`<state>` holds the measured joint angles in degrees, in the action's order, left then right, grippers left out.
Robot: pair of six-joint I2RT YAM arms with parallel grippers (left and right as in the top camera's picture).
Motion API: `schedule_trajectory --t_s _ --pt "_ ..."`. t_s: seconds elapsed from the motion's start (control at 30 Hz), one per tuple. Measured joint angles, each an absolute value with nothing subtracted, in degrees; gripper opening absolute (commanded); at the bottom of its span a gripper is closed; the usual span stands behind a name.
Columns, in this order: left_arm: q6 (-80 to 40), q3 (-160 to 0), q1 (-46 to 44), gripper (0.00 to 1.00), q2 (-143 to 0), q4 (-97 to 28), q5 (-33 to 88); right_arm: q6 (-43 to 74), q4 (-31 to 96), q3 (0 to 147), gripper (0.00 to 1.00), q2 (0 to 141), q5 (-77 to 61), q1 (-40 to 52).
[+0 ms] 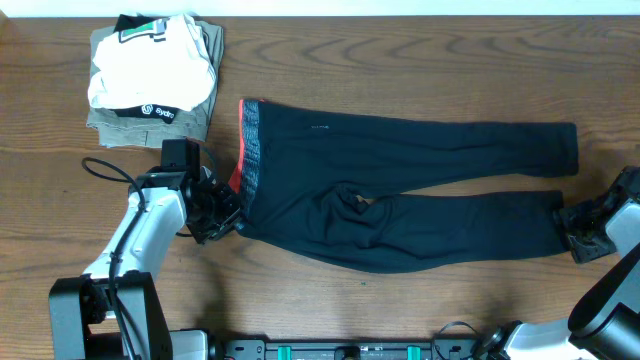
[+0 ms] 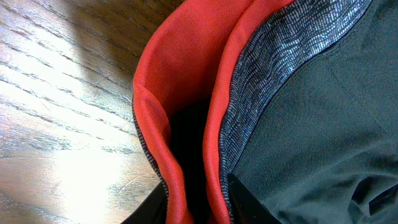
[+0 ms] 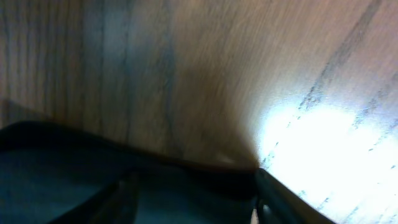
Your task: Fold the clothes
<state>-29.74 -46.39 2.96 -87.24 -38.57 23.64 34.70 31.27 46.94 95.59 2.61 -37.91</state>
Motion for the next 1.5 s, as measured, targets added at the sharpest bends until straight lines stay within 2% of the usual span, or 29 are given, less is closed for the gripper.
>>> schedule_trajectory --t_s 0.33,0.5,0.57,0.73,0.8,0.87,0.93,1.3,1.5 --pt "-29.76 -46.39 2.96 0.26 -87.24 -38.61 23.64 34.37 42.61 49.63 0.73 97.10 -0.30 -37.93" --pt "-29.76 -46.39 2.96 0.26 -87.24 -38.61 23.64 34.48 42.94 49.91 0.74 97.38 -0.91 -38.17" --pt "-29.76 -46.39 2.96 0.26 -87.24 -38.61 23.64 34.46 42.78 49.89 0.69 97.38 -0.91 -38.17" --pt "-29.74 -46.39 2.96 0.26 -87.24 -38.59 23.64 34.96 42.63 49.82 0.40 97.38 -0.73 -38.24" --pt "-29.82 -46.39 2.96 0.19 -87.24 -38.61 23.64 34.68 42.63 49.82 0.25 97.36 -0.78 -38.24" --pt "-29.76 -46.39 2.96 0.06 -87.24 -38.63 23.70 35.03 42.54 49.82 0.12 97.38 -0.97 -38.24" --pt "-29.61 -46.39 2.96 0.06 -87.24 -38.59 23.68 34.81 42.48 49.82 0.02 97.38 -1.34 -38.24" --pt "-29.54 -46.39 2.96 0.06 -86.41 -42.19 23.66 35.16 48.71 52.10 0.01 98.67 -2.39 -38.24" --pt "-29.56 -46.39 2.94 0.06 -79.70 -45.69 23.66 35.18 53.63 51.77 0.01 98.91 -2.79 -38.24"
